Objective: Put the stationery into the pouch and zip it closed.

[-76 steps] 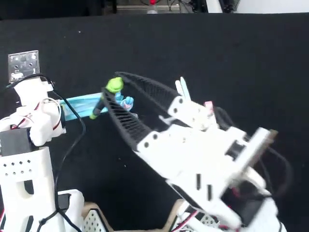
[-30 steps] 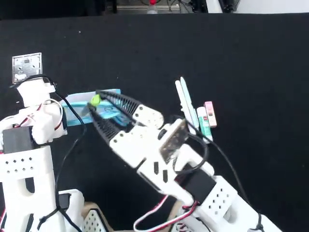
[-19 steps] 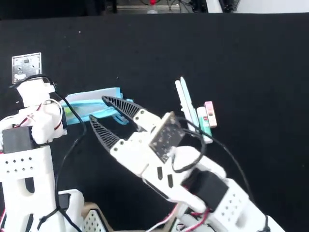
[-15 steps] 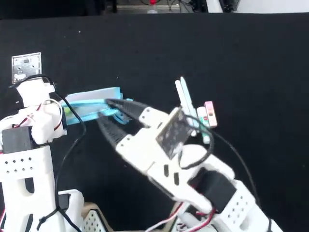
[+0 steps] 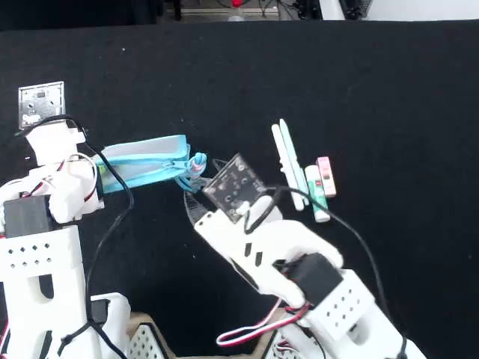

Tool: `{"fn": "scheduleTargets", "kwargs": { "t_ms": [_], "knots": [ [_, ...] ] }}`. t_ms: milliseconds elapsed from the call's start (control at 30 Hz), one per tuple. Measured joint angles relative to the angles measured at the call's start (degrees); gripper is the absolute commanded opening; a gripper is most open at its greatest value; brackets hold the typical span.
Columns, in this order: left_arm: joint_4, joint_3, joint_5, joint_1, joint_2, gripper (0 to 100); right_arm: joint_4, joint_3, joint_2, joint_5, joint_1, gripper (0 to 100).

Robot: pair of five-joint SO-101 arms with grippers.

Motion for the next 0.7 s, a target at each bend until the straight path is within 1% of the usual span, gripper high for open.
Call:
{"fn": "scheduleTargets", "kwargs": {
  "t_ms": [133,233,333,533,600,633,700],
  "knots": [
    [0.0,0.0,0.0,0.0,0.0,3,-9.7,6.9,0.0,1.7,0.6,22.2],
    [0.0,0.0,0.0,0.0,0.0,3,-17.7,11.7,0.0,2.3,2.7,22.2],
    [0.0,0.0,0.0,0.0,0.0,3,-23.5,15.2,0.0,2.3,4.7,22.2],
    [0.0,0.0,0.0,0.0,0.0,3,-28.4,17.4,0.0,2.3,4.6,21.9],
    [0.0,0.0,0.0,0.0,0.0,3,-29.5,17.4,0.0,2.3,3.3,21.7],
    [0.0,0.0,0.0,0.0,0.0,3,-29.8,17.4,0.0,2.3,3.2,20.5],
    [0.0,0.0,0.0,0.0,0.0,3,-30.0,17.4,0.0,2.3,3.1,13.4]
  ]
}}
